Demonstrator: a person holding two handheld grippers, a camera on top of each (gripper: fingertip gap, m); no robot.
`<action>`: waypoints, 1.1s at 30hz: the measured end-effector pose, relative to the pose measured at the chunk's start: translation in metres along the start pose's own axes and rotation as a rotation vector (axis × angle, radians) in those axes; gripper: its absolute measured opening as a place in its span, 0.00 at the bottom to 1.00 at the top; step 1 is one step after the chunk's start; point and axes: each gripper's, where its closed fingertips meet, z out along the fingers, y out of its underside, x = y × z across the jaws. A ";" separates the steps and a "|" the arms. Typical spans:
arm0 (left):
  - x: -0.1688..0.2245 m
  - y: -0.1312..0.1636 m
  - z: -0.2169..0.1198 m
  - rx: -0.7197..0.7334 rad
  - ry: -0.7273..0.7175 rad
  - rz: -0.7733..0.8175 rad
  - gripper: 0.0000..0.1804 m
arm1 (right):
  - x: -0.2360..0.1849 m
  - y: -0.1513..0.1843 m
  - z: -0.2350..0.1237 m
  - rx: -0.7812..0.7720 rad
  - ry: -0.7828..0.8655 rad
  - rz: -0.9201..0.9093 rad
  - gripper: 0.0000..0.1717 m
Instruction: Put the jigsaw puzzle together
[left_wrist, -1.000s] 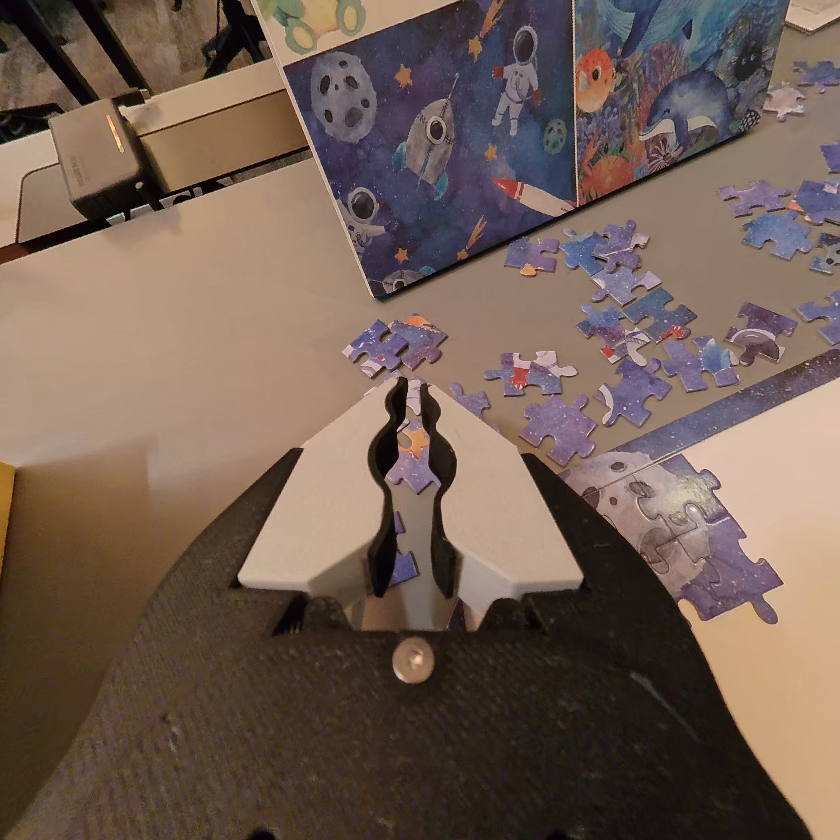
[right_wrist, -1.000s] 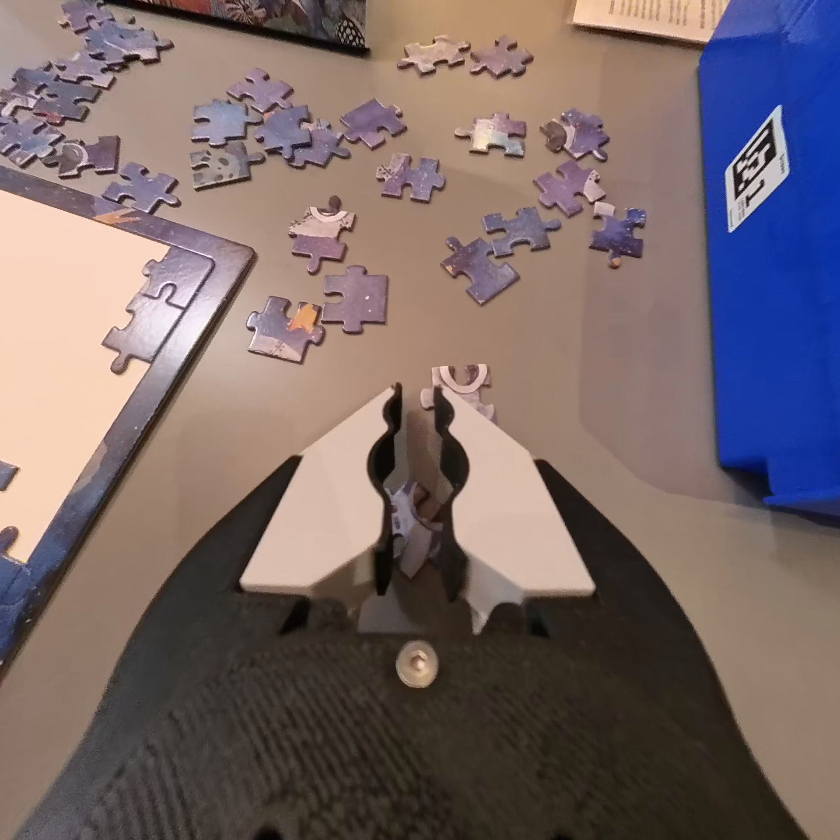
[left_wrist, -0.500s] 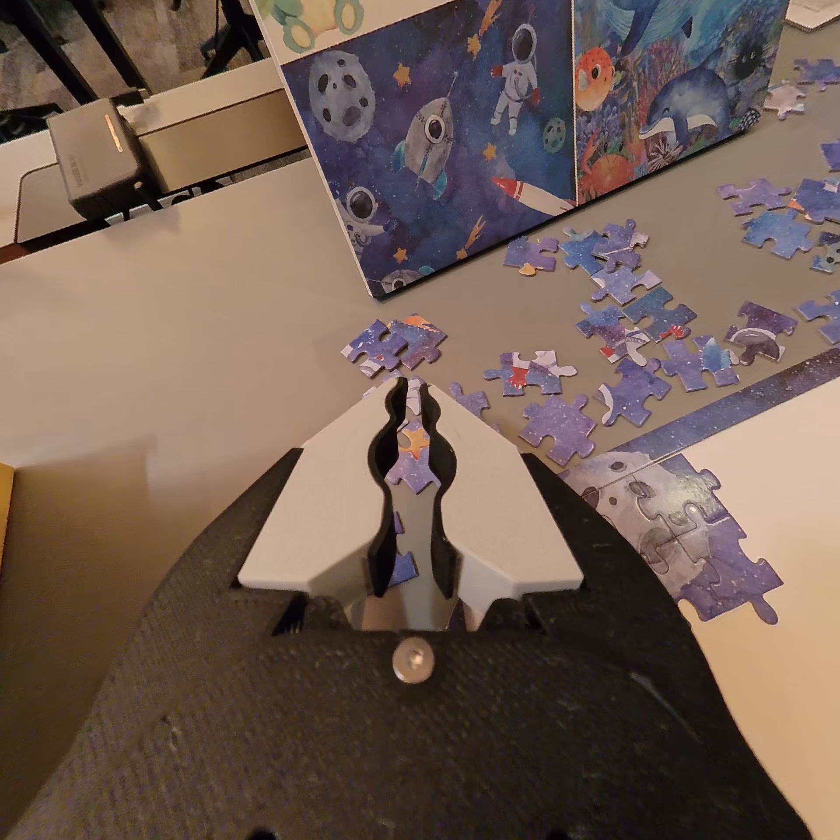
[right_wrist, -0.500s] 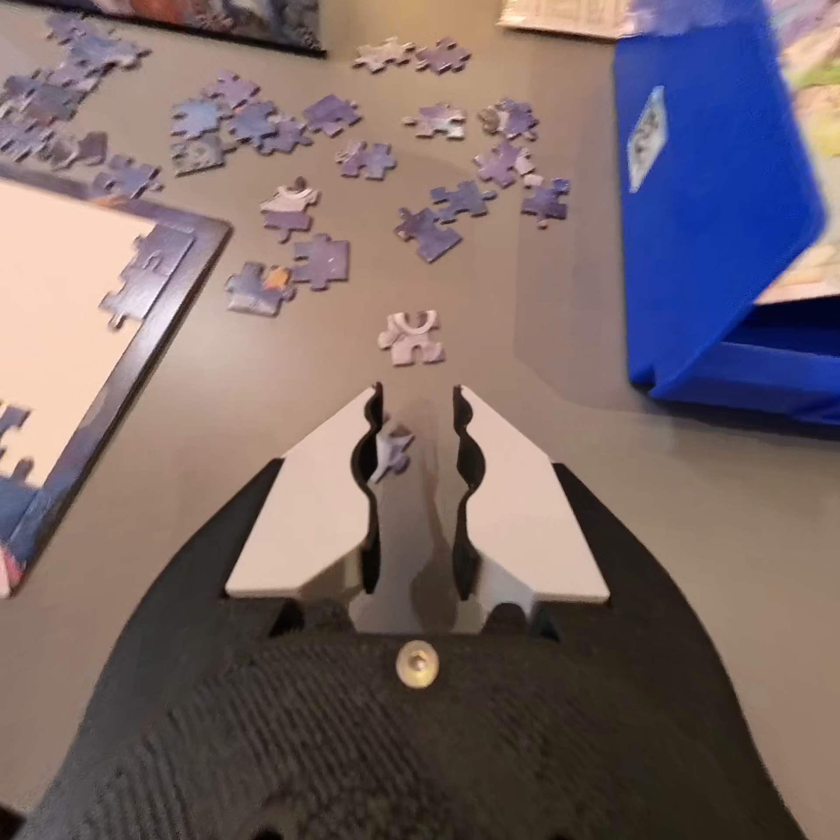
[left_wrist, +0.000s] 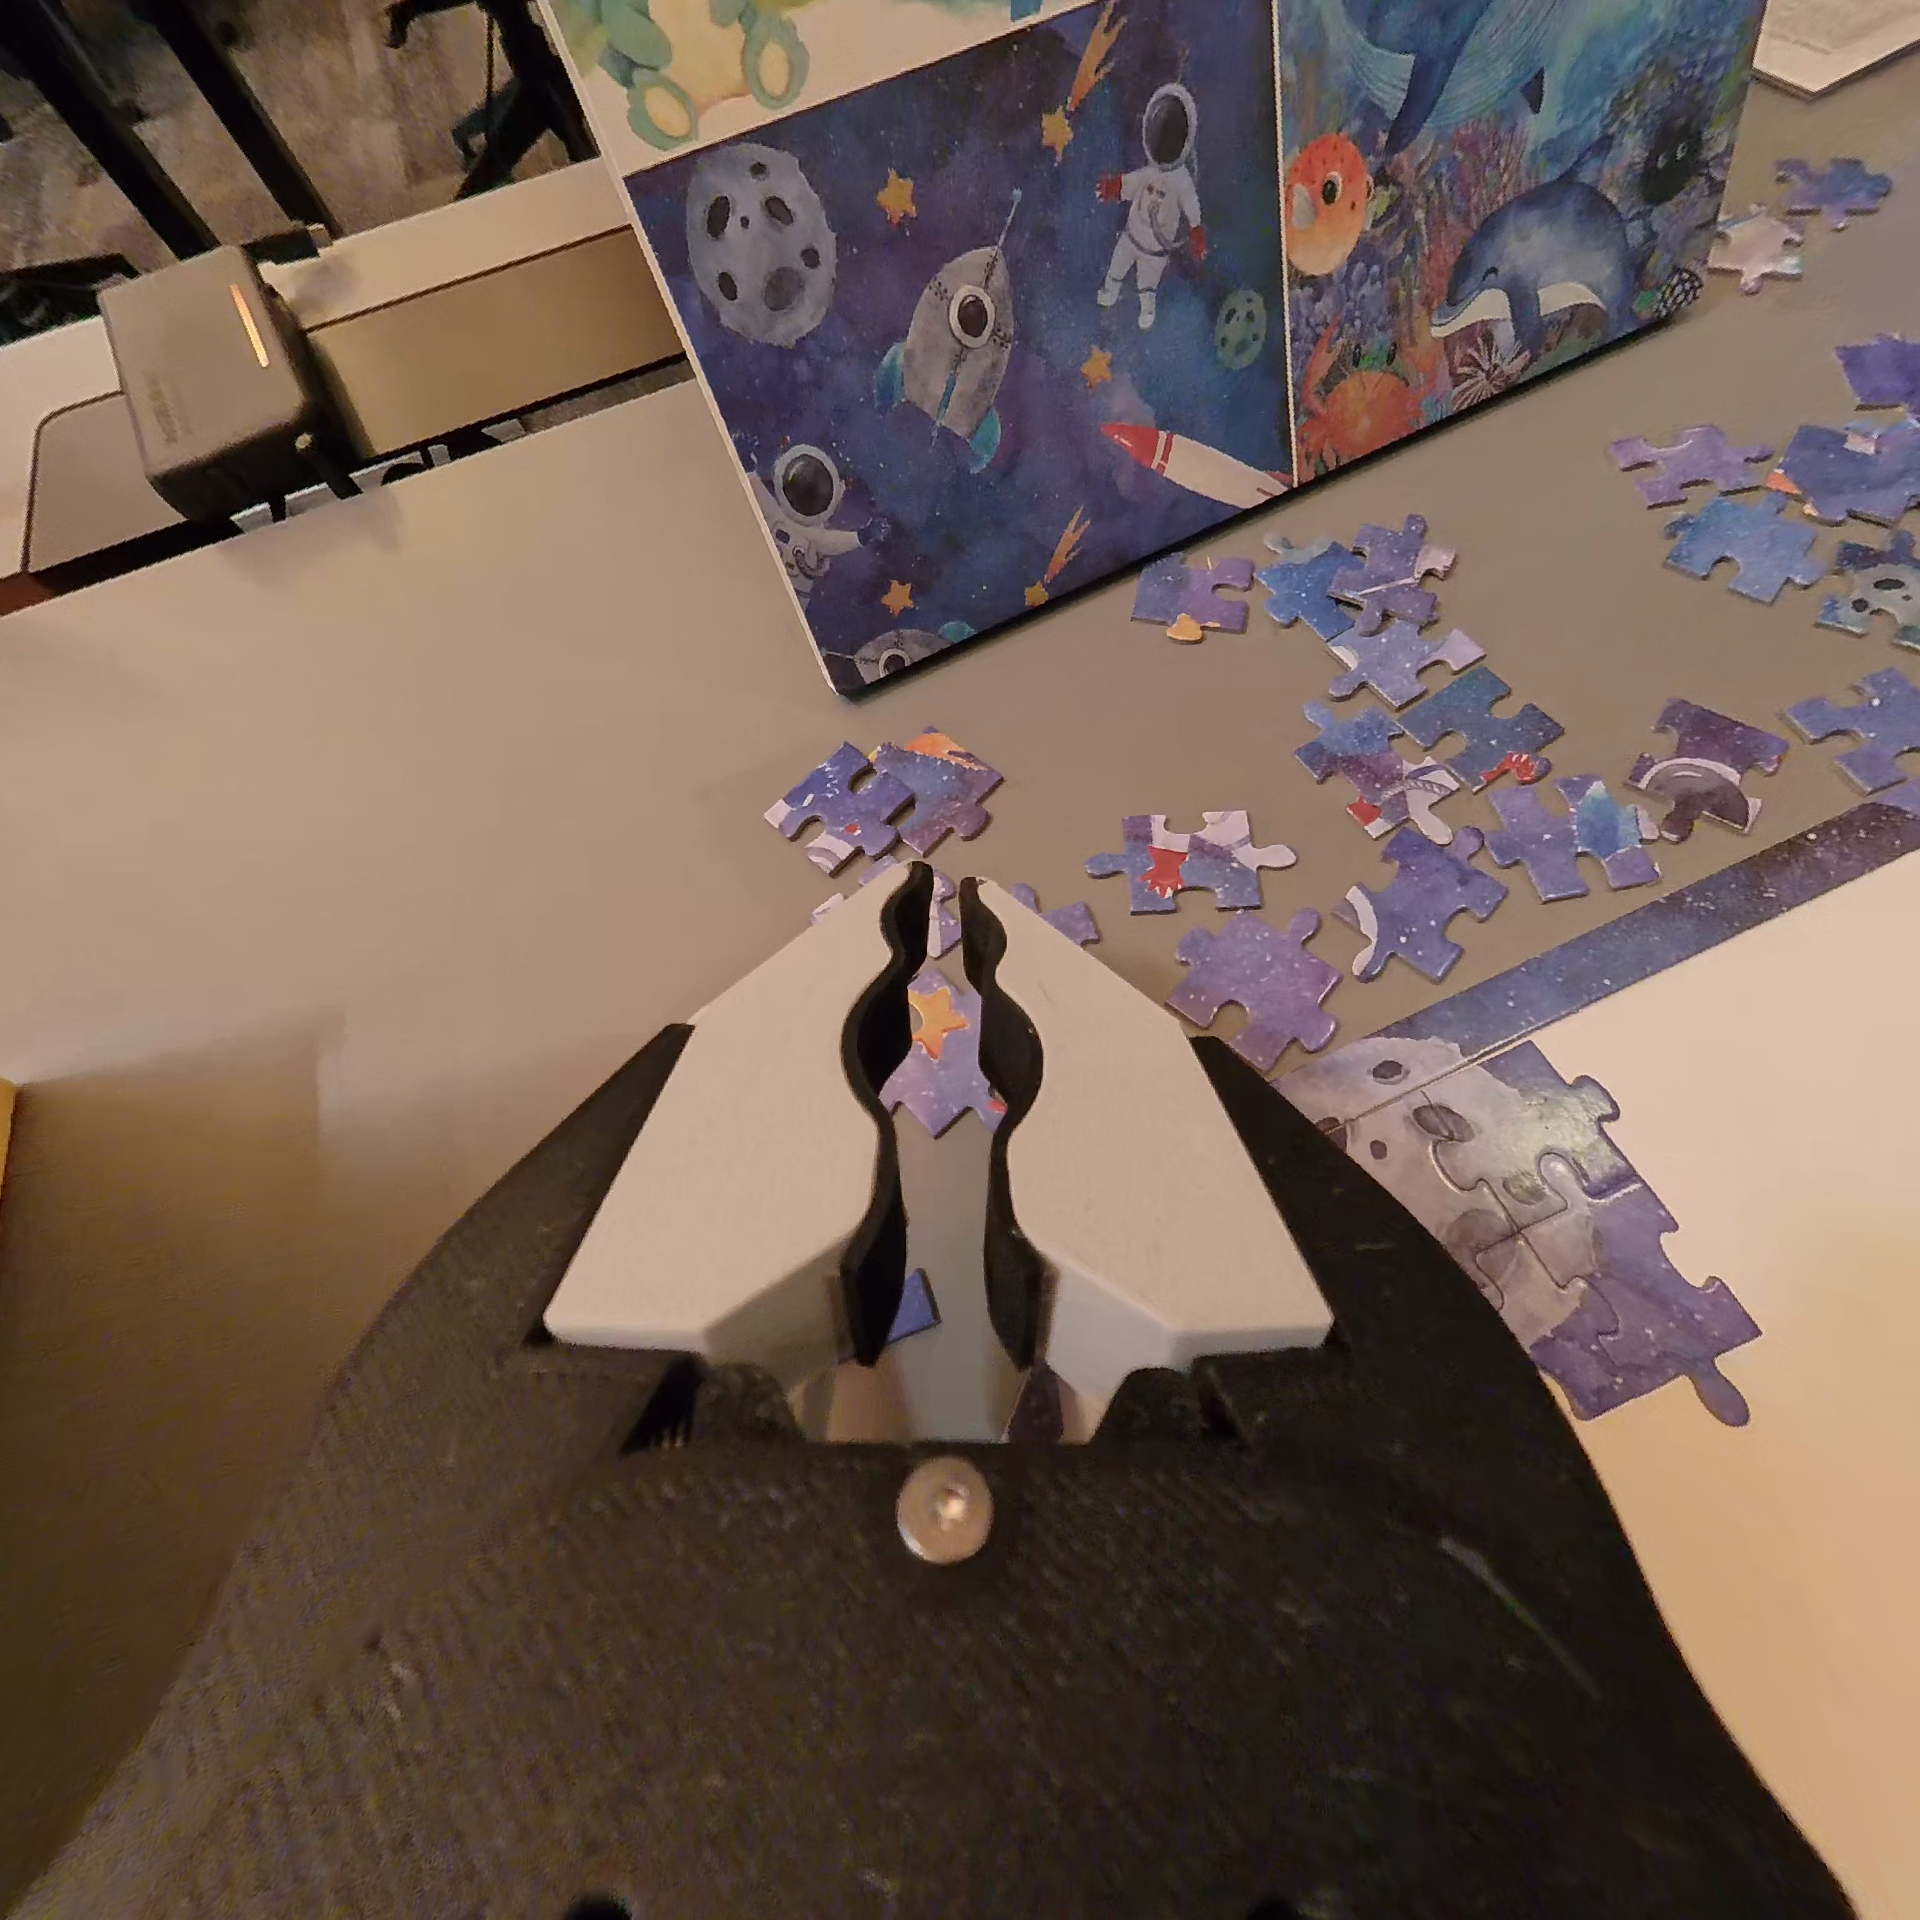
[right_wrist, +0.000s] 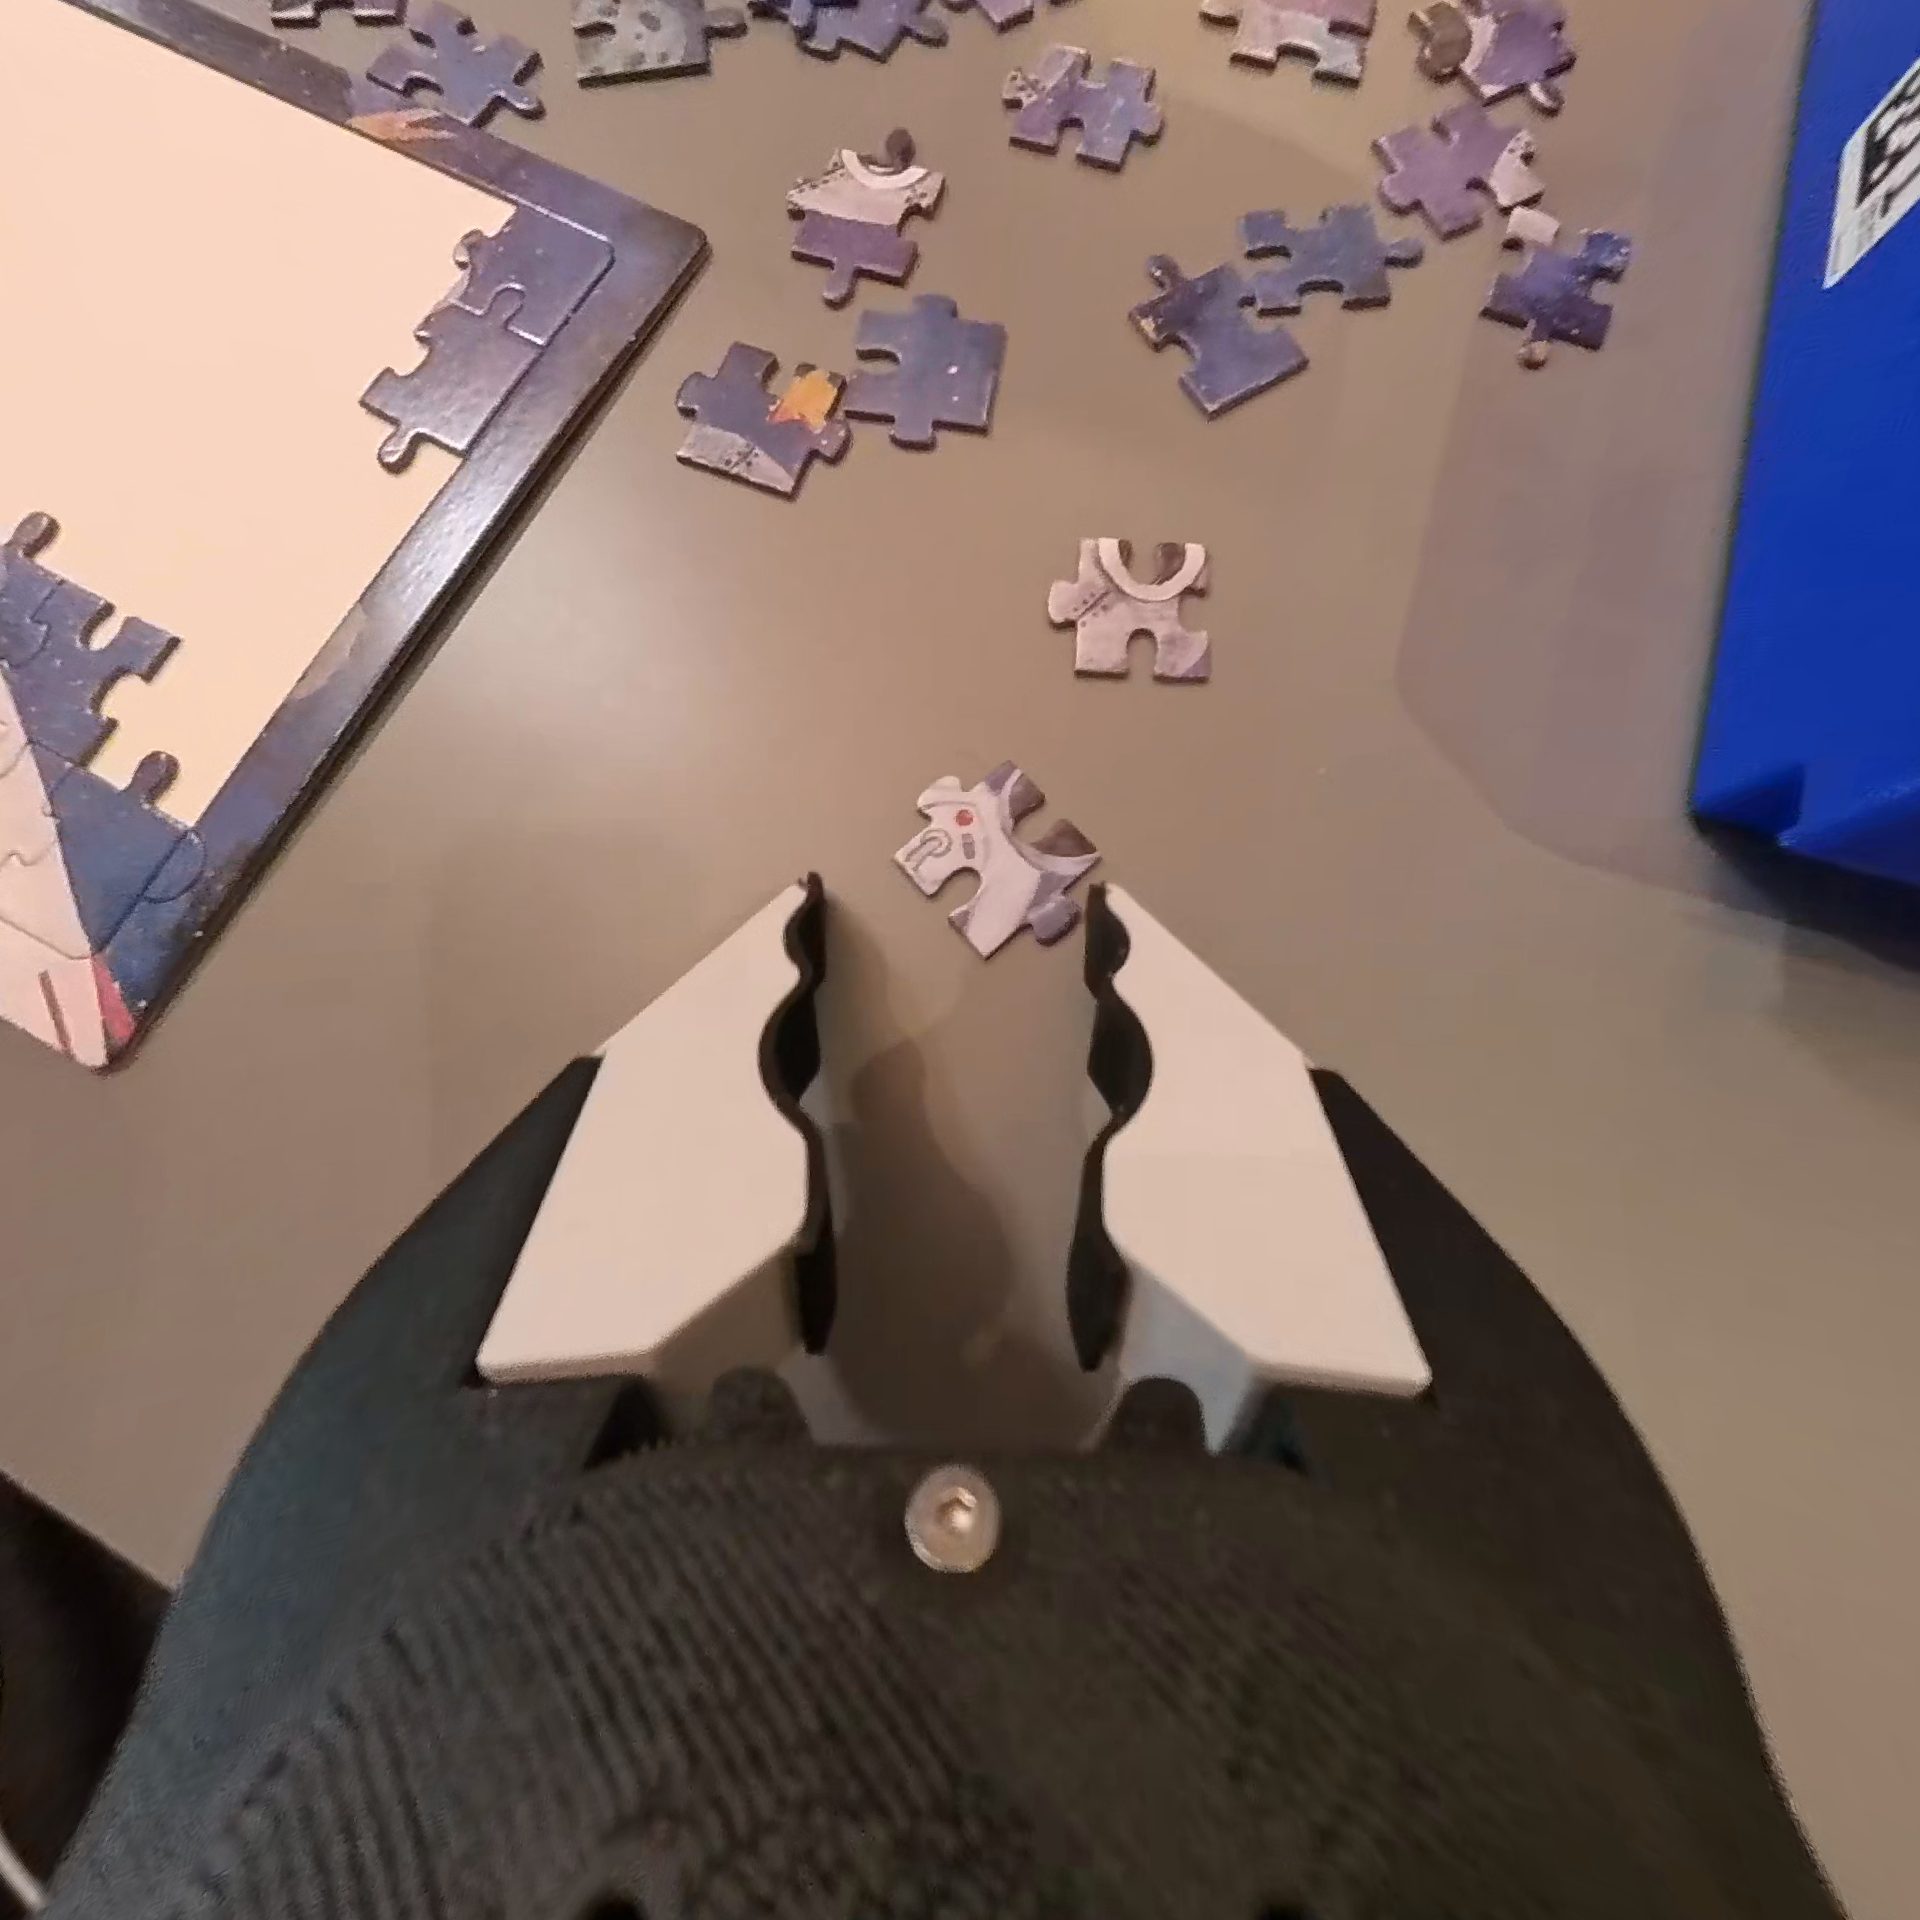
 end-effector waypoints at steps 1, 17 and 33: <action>0.000 0.000 0.000 0.002 0.000 0.000 0.02 | -0.001 0.001 -0.001 -0.006 -0.003 0.000 0.28; 0.001 -0.004 -0.003 0.021 0.008 -0.008 0.02 | -0.004 -0.008 0.007 0.036 0.005 0.008 0.17; 0.002 -0.005 -0.003 0.027 0.014 -0.010 0.02 | -0.025 -0.017 0.015 0.052 -0.058 -0.030 0.15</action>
